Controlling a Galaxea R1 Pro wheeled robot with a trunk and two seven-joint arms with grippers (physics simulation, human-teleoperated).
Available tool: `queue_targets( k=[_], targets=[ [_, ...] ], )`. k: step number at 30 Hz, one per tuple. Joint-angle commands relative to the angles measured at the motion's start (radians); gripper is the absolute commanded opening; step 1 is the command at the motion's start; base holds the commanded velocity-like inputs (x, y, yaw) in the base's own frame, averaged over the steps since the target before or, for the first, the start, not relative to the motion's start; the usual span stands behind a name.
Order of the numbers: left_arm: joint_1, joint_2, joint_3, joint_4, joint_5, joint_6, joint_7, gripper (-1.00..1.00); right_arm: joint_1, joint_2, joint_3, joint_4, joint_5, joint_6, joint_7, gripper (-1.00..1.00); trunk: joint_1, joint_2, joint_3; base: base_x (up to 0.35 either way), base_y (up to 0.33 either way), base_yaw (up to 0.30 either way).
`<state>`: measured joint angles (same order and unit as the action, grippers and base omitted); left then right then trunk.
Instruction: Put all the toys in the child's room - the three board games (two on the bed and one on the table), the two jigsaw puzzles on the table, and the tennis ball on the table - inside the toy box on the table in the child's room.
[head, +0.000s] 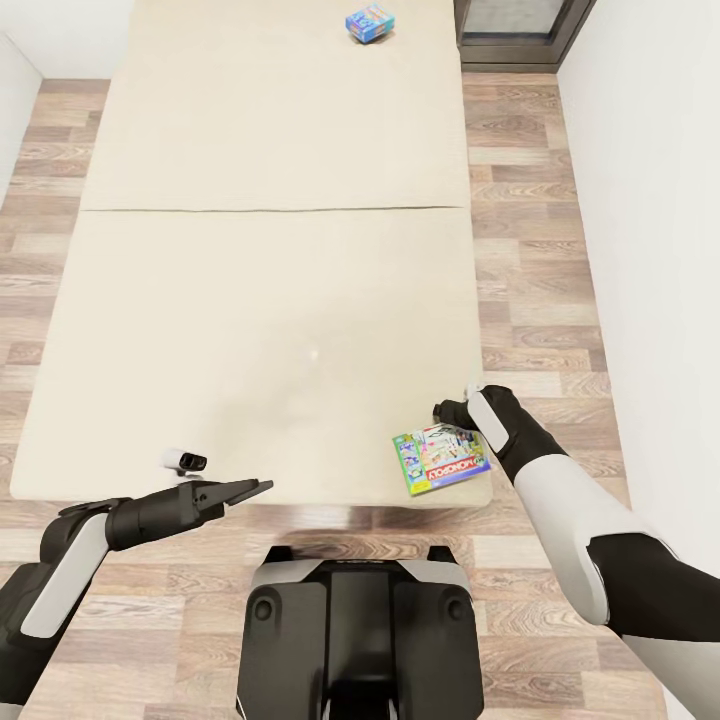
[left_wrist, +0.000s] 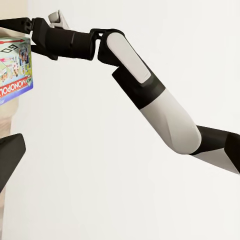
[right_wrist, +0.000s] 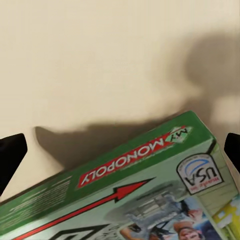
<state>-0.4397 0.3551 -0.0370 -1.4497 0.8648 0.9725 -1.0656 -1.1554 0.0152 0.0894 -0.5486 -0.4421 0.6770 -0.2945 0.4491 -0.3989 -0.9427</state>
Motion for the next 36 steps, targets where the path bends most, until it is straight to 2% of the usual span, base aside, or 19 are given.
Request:
queue_targets(
  k=[1,13,23,36],
  targets=[
    [-0.001,0.001,-0.001,0.000,0.003,0.005,-0.001,1.00,0.000,0.000,0.006,0.004,-0.008,0.007,-0.008,1.00,0.001,-0.001,-0.001,0.000,0.000,0.000],
    [0.000,0.001,-0.001,0.000,0.003,0.005,-0.001,1.00,0.000,0.000,0.006,0.004,-0.008,0.007,-0.008,1.00,0.001,-0.001,-0.001,-0.009,0.000,0.000],
    [0.000,0.001,-0.001,0.000,0.003,0.005,-0.001,1.00,0.000,0.000,0.007,0.004,-0.008,0.007,-0.008,1.00,0.001,-0.001,-0.001,-0.137,0.000,0.000],
    [0.000,0.001,-0.001,0.000,0.003,0.005,-0.001,1.00,0.000,0.001,0.007,0.004,-0.007,0.007,-0.008,1.00,0.001,-0.001,0.007,-0.011,0.000,0.000]
  ],
)
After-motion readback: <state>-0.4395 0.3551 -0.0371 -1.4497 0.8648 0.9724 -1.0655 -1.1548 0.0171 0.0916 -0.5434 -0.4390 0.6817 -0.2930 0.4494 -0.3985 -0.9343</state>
